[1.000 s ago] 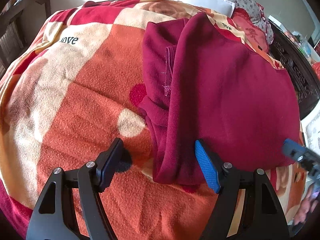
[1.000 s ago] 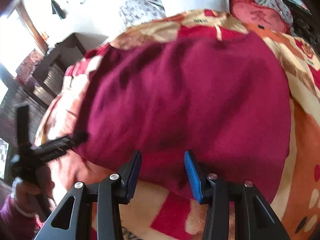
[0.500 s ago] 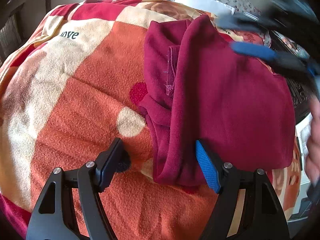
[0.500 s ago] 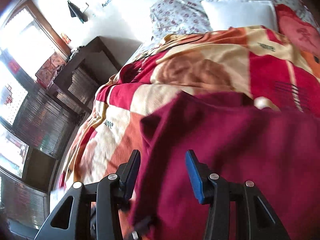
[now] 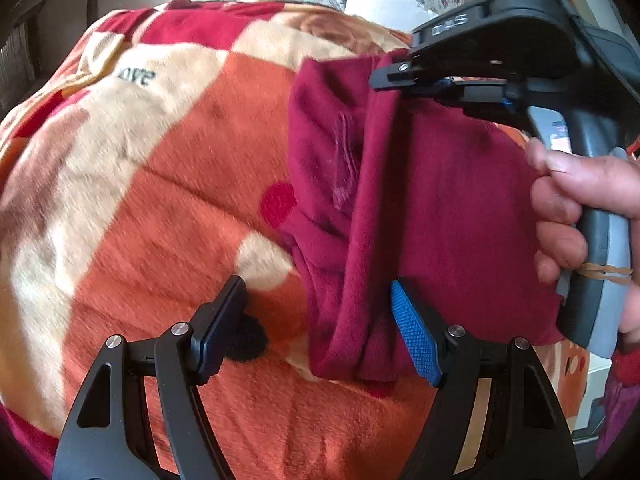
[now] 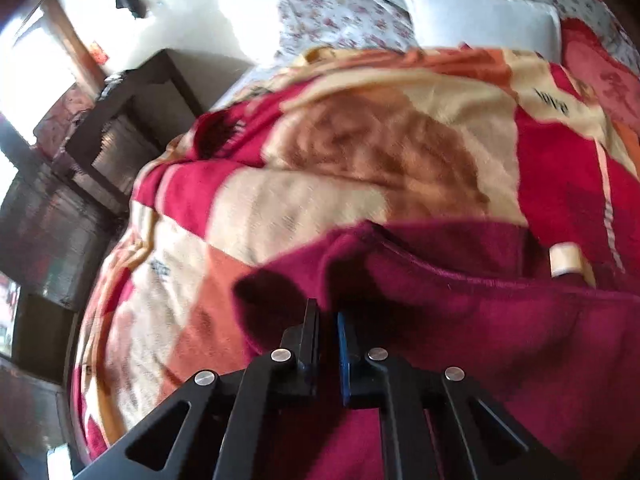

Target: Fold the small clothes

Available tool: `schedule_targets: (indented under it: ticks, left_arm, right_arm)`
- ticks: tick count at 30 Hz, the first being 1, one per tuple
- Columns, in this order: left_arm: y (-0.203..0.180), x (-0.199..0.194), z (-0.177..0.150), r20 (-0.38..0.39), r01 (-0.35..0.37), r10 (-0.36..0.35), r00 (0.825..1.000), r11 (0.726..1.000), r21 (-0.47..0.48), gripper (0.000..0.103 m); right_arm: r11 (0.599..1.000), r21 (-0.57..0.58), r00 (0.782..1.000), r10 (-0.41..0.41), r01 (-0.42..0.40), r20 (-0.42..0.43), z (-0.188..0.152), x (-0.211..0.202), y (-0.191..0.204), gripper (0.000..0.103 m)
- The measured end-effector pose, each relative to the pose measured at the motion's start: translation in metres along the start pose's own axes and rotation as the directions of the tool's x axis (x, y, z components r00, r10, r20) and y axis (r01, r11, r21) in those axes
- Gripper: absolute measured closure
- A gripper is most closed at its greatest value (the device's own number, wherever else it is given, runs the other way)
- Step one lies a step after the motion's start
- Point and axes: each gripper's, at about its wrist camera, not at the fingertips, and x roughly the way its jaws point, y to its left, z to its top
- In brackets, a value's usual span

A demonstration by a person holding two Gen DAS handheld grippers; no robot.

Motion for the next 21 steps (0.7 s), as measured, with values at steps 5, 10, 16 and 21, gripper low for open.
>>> schedule_targets:
  ticks: [5,10,16,21]
  left_arm:
    - [0.012,-0.001,0.004,0.001,0.006,-0.006,1.000,0.998,-0.062,0.028]
    - [0.011,-0.002,-0.001,-0.005,0.002,-0.002,1.000,0.999,-0.046,0.028]
    - [0.012,0.000,-0.005,0.004,0.000,0.000,1.000,0.998,-0.061,0.028]
    - [0.014,-0.003,-0.013,0.012,0.008,-0.007,1.000,0.997,-0.074,0.028]
  right_arm:
    - [1.000,-0.018,1.000,0.000,0.001,0.016,0.011,0.004,0.007,0.096]
    - [0.995,0.040,0.996,0.087,-0.087,0.001,0.001,0.013,-0.007,0.093]
    - [0.998,-0.040,0.998,0.053,-0.054,-0.019,-0.011,-0.018,0.006,0.040]
    - [0.977,-0.175,0.988,-0.133,0.119,-0.073,-0.009,0.005,0.040,0.038]
